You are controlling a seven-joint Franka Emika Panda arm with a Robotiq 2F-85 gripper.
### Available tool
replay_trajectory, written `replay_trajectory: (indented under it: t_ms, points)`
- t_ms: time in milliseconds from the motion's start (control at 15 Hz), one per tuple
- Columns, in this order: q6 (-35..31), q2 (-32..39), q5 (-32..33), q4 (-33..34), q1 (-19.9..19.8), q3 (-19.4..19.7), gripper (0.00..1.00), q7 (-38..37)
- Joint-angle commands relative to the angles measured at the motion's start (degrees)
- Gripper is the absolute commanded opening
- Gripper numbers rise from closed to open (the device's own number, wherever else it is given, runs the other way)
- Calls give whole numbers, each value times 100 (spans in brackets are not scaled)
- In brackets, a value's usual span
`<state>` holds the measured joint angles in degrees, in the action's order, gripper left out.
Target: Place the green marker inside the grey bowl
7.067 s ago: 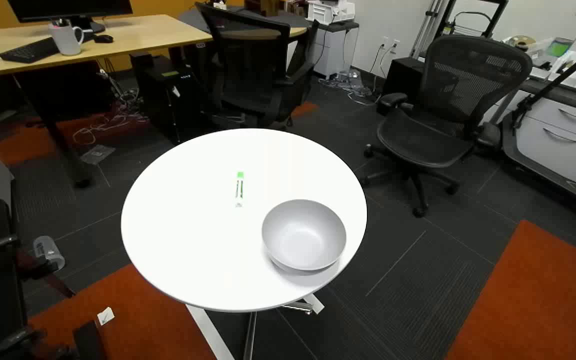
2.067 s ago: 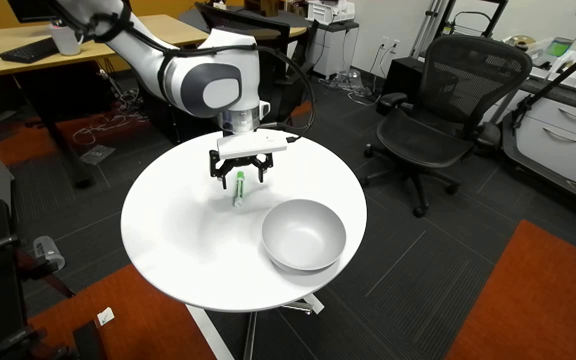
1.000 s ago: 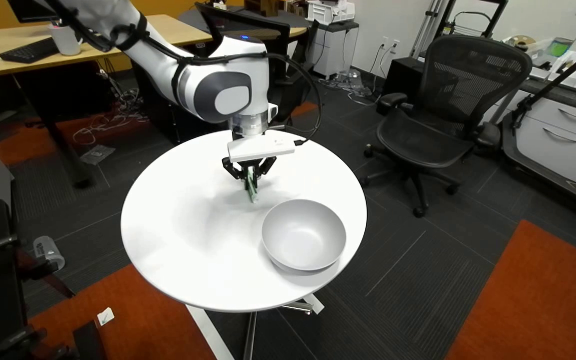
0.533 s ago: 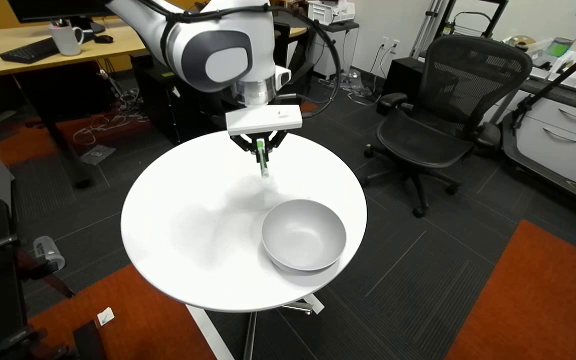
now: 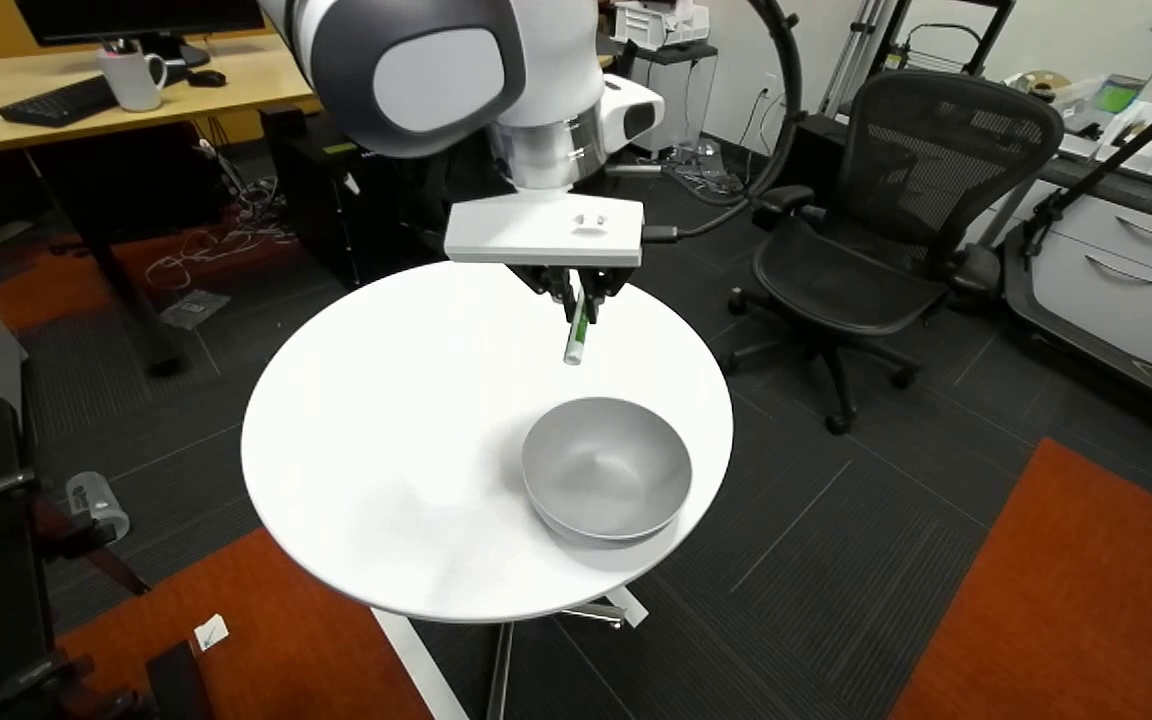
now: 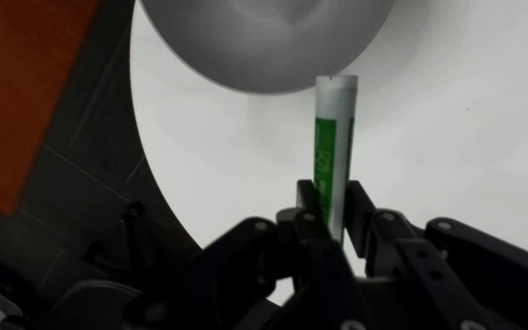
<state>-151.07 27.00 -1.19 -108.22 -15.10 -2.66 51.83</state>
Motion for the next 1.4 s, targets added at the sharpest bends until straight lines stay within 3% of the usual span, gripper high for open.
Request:
replay_trajectory:
  t_ms: [0, 467, 533, 600, 667, 800, 1133, 1333]
  points:
    - [-195, -252, -277, -361, -176, 109, 5, -356]
    - [-275, -224, -604, -416, -433, 160, 5, -688]
    - [-289, -215, -591, -416, -436, 173, 10, -758]
    - [-307, -215, -597, -423, -454, 165, 44, -819]
    - [-320, -207, -581, -424, -458, 170, 45, -875]
    - [-347, -203, -558, -430, -456, 174, 58, -975]
    - [-396, -203, -546, -448, -469, 161, 98, -1091]
    - [-441, -208, -564, -475, -490, 144, 100, -1069]
